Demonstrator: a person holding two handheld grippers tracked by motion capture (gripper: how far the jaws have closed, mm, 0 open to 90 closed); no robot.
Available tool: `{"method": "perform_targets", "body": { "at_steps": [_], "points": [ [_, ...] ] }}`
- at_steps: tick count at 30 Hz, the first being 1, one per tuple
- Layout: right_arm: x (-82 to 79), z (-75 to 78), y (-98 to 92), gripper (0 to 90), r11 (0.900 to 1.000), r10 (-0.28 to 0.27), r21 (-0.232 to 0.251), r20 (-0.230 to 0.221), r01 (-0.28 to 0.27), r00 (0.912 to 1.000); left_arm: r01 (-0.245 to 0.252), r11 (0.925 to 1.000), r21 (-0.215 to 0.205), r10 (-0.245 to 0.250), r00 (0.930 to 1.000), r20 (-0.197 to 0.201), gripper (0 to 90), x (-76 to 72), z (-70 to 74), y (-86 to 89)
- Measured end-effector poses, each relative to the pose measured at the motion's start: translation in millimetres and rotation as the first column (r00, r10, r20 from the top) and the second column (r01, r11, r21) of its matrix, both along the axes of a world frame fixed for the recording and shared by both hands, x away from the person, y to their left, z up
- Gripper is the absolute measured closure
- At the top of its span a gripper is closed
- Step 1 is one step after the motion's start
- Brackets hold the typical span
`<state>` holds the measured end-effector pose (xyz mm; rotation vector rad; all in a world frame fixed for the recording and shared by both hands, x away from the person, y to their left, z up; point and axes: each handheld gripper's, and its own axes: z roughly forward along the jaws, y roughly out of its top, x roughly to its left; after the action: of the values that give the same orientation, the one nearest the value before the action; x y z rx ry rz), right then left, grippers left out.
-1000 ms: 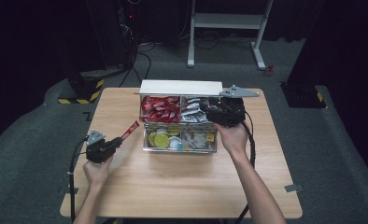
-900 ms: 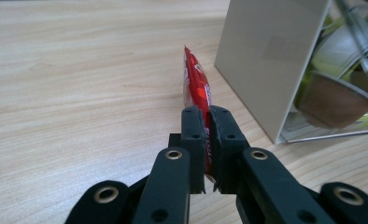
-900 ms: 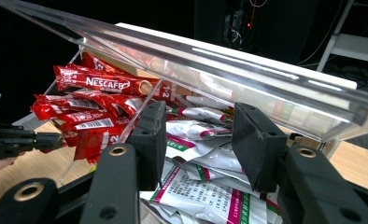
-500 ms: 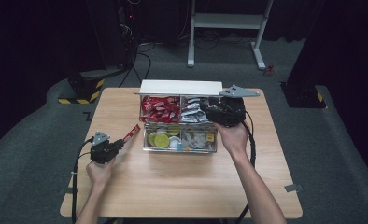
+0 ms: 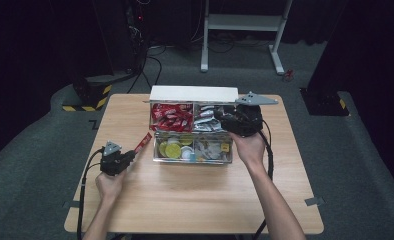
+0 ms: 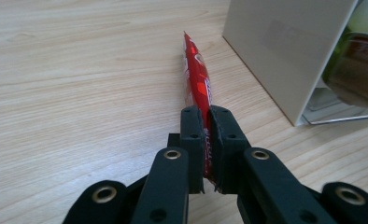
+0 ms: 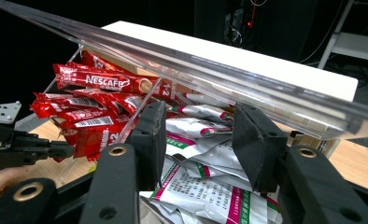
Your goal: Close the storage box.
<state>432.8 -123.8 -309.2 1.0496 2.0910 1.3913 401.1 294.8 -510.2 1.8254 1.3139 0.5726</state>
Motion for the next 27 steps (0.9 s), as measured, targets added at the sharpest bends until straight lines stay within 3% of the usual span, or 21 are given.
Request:
{"method": "perform_targets", "body": {
  "at_steps": [11,14,19,21,27],
  "points": [
    [0.4,-1.6,-0.1,54.8,1.000,0.001,-0.004,-0.003,-0.001,1.0000,0.015,0.9997,0.021,-0.014,0.9991,-0.040,81.7,3.1,-7.9,-8.3],
    [0.7,-2.5,-0.3,54.8,1.000,0.001,-0.002,-0.004,-0.001,1.0000,0.018,0.9997,0.015,-0.017,0.9985,-0.051,76.6,3.2,-8.8,-8.8],
    [-0.1,-1.7,-0.7,54.7,1.000,0.003,-0.004,-0.008,-0.003,1.0000,0.023,0.9997,-0.011,-0.023,0.9995,-0.023,66.4,-1.0,-1.6,-7.7],
    [-0.5,-2.1,-1.7,54.8,1.000,0.006,-0.001,-0.005,-0.006,1.0000,0.026,0.9995,-0.017,-0.026,0.9992,-0.031,62.5,-2.2,-0.2,-6.8],
    [-1.5,-2.2,-3.2,54.7,1.000,0.007,-0.002,-0.008,-0.007,0.9999,-0.010,0.9992,-0.039,0.009,0.9998,-0.016,58.4,-7.8,-0.2,1.9]
  ]
}}
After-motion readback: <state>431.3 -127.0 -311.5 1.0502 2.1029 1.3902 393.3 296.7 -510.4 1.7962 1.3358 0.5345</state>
